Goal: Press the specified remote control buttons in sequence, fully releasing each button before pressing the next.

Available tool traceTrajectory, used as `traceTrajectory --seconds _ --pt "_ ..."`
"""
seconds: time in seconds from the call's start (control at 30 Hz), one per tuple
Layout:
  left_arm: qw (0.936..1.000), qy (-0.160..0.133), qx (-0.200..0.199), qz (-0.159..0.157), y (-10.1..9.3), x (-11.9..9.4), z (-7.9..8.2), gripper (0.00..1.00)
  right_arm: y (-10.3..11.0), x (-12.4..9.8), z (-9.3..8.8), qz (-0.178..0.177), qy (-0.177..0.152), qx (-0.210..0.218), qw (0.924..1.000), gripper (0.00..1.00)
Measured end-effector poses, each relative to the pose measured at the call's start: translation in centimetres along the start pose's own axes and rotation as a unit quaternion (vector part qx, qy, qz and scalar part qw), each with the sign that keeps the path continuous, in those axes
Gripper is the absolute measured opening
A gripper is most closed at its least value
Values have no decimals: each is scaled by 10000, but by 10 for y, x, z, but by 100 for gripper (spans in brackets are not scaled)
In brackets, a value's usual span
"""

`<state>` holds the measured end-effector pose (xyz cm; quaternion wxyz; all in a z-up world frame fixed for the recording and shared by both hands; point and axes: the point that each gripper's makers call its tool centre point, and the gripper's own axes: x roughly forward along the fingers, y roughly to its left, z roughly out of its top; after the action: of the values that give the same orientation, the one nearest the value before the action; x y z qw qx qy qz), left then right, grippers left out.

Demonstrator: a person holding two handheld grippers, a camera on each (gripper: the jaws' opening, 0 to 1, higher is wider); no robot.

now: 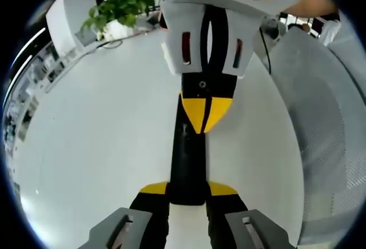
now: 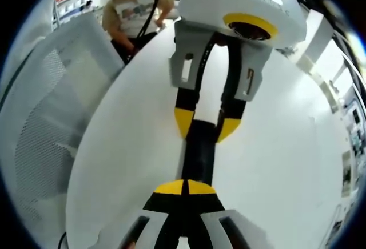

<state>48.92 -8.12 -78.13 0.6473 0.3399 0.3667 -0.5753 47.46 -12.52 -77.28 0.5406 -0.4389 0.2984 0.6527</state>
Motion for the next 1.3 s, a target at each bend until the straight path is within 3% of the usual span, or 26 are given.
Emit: traceTrajectory --seconds 1.3 --pt "10000 -73 -40 9 0 0 0 23 -1 0 0 32 5 94 10000 0"
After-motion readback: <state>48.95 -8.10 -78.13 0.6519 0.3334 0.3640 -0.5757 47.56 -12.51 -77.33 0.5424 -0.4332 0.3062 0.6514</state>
